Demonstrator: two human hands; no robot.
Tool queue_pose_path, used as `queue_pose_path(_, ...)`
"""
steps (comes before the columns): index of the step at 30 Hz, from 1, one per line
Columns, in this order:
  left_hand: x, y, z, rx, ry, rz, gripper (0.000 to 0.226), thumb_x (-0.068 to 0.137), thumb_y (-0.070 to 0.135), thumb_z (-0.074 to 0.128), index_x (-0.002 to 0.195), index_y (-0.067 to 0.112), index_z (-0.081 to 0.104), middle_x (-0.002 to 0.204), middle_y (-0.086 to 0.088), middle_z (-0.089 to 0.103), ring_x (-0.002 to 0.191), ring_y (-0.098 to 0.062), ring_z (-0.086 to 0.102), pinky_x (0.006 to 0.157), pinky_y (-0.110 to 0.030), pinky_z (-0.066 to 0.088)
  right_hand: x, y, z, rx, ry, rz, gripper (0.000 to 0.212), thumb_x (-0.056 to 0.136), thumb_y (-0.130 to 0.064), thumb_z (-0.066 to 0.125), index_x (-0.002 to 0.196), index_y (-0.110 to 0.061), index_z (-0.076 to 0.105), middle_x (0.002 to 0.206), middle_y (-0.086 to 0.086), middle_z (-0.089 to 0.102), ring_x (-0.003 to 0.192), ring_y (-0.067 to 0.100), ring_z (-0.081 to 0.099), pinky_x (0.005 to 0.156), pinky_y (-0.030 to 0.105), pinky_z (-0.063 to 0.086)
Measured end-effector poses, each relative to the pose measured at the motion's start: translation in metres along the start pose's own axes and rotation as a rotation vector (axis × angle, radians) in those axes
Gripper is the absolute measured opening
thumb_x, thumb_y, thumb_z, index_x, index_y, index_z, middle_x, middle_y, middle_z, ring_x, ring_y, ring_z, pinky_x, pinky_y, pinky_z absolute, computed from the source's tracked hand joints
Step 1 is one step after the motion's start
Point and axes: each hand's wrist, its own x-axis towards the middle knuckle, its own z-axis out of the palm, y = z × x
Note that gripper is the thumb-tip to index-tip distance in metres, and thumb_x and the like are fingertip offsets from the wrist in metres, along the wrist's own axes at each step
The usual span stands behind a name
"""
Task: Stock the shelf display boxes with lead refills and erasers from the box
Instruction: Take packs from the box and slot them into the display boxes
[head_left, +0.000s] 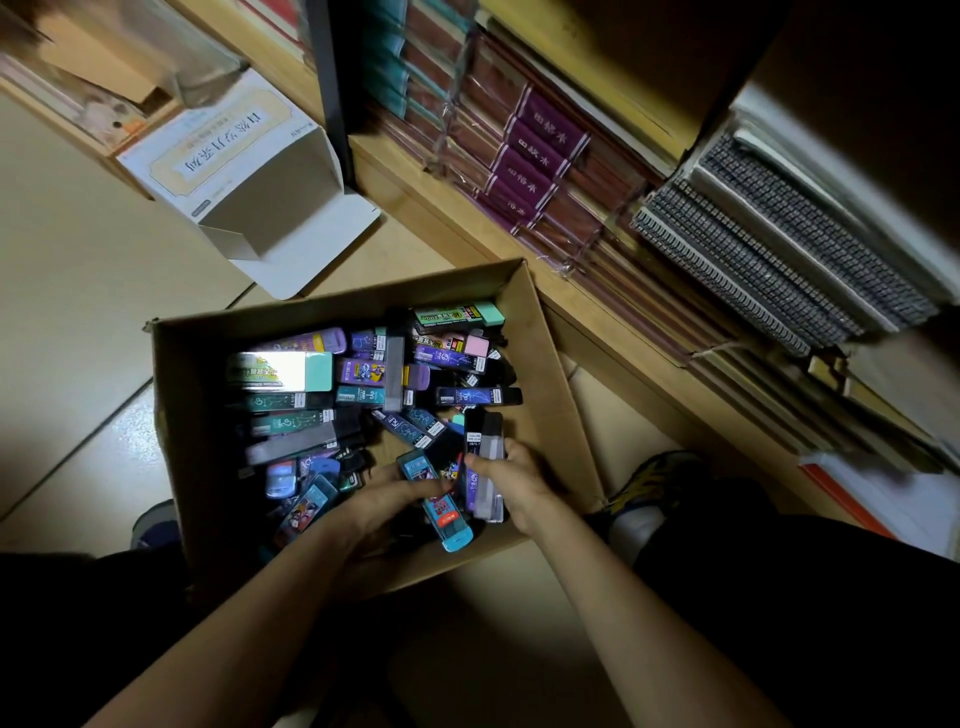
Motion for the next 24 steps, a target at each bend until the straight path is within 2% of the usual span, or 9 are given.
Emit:
queue_pose_path(2, 0.000, 0.000, 0.002, -0.012, 0.016, -0.013, 0.031, 0.077, 0.009, 0.073, 0.103, 0.009, 0.056, 0.107, -0.015, 0.067, 0.098, -0.028, 0.064, 0.088, -0.043, 0.051, 0.000, 0.001, -0.003, -0.005, -0.035, 0.010, 0.037, 0.081, -0.005, 0.070, 0.114, -0.007, 0.053, 0.118, 0.018, 0.063, 0.104, 0.032, 0.062, 0.092, 0.048, 0.050)
queue_pose_path(4, -0.001, -0.001, 0.001, -0.037, 0.050, -0.032, 0.035, 0.079, 0.006, 0.071, 0.110, 0.003, 0.054, 0.105, -0.017, 0.067, 0.091, -0.028, 0.064, 0.076, -0.037, 0.053, 0.001, 0.000, -0.005, -0.049, -0.070, 0.018, 0.057, 0.079, -0.002, 0.071, 0.130, -0.004, 0.045, 0.131, 0.017, 0.056, 0.117, 0.032, 0.055, 0.100, 0.047, 0.045)
queue_pose_path(6, -0.004, -0.002, -0.001, -0.073, 0.084, -0.047, 0.038, 0.080, 0.002, 0.070, 0.114, 0.002, 0.053, 0.103, -0.017, 0.066, 0.093, -0.032, 0.064, 0.082, -0.042, 0.053, 0.001, -0.001, -0.006, -0.107, -0.054, -0.010, 0.066, 0.079, -0.003, 0.071, 0.136, -0.003, 0.039, 0.136, 0.018, 0.051, 0.122, 0.033, 0.051, 0.103, 0.047, 0.043)
queue_pose_path(9, -0.013, -0.001, -0.007, -0.107, 0.077, -0.065, 0.044, 0.076, 0.002, 0.072, 0.116, 0.004, 0.054, 0.111, -0.019, 0.065, 0.105, -0.038, 0.061, 0.098, -0.051, 0.045, 0.000, -0.003, -0.010, -0.172, 0.034, -0.117, 0.050, 0.081, -0.001, 0.068, 0.126, -0.003, 0.045, 0.126, 0.018, 0.055, 0.115, 0.033, 0.055, 0.097, 0.047, 0.047)
queue_pose_path(12, -0.024, 0.004, -0.005, -0.026, -0.021, -0.081, 0.046, 0.072, 0.007, 0.073, 0.115, 0.002, 0.057, 0.111, -0.017, 0.066, 0.100, -0.033, 0.062, 0.094, -0.045, 0.047, -0.005, -0.007, -0.016, -0.146, 0.116, -0.227, 0.043, 0.082, 0.004, 0.065, 0.121, -0.001, 0.047, 0.121, 0.018, 0.058, 0.111, 0.031, 0.056, 0.093, 0.041, 0.048)
queue_pose_path(17, -0.042, 0.014, 0.003, 0.140, -0.098, -0.056, 0.030, 0.082, 0.006, 0.068, 0.110, 0.004, 0.060, 0.111, -0.016, 0.066, 0.107, -0.032, 0.060, 0.102, -0.043, 0.043, -0.022, -0.022, -0.035, -0.089, 0.110, -0.399, 0.041, 0.083, 0.006, 0.064, 0.120, 0.001, 0.047, 0.108, 0.016, 0.059, 0.095, 0.026, 0.060, 0.069, 0.027, 0.050)
queue_pose_path(19, -0.049, 0.021, 0.006, 0.145, -0.089, 0.010, 0.021, 0.082, -0.002, 0.065, 0.103, 0.002, 0.062, 0.103, -0.016, 0.067, 0.096, -0.031, 0.062, 0.094, -0.040, 0.048, -0.031, -0.032, -0.043, -0.147, 0.060, -0.452, 0.043, 0.084, 0.006, 0.062, 0.123, -0.001, 0.046, 0.116, 0.016, 0.058, 0.099, 0.026, 0.060, 0.070, 0.029, 0.052)
queue_pose_path(21, -0.057, 0.030, 0.011, 0.101, -0.059, 0.096, 0.018, 0.083, -0.007, 0.061, 0.099, 0.002, 0.060, 0.095, -0.015, 0.066, 0.082, -0.027, 0.063, 0.081, -0.037, 0.051, -0.041, -0.047, -0.052, -0.199, 0.008, -0.510, 0.047, 0.084, 0.006, 0.062, 0.127, -0.001, 0.044, 0.122, 0.014, 0.055, 0.106, 0.023, 0.058, 0.068, 0.021, 0.051)
queue_pose_path(24, -0.071, 0.045, 0.016, 0.048, -0.040, 0.196, 0.018, 0.089, -0.004, 0.056, 0.106, -0.001, 0.056, 0.078, -0.010, 0.067, 0.056, -0.014, 0.064, 0.050, -0.022, 0.053, -0.060, -0.073, -0.064, -0.235, -0.056, -0.544, 0.044, 0.083, 0.005, 0.063, 0.122, -0.007, 0.046, 0.110, 0.009, 0.056, 0.076, 0.005, 0.060, 0.048, 0.007, 0.045)
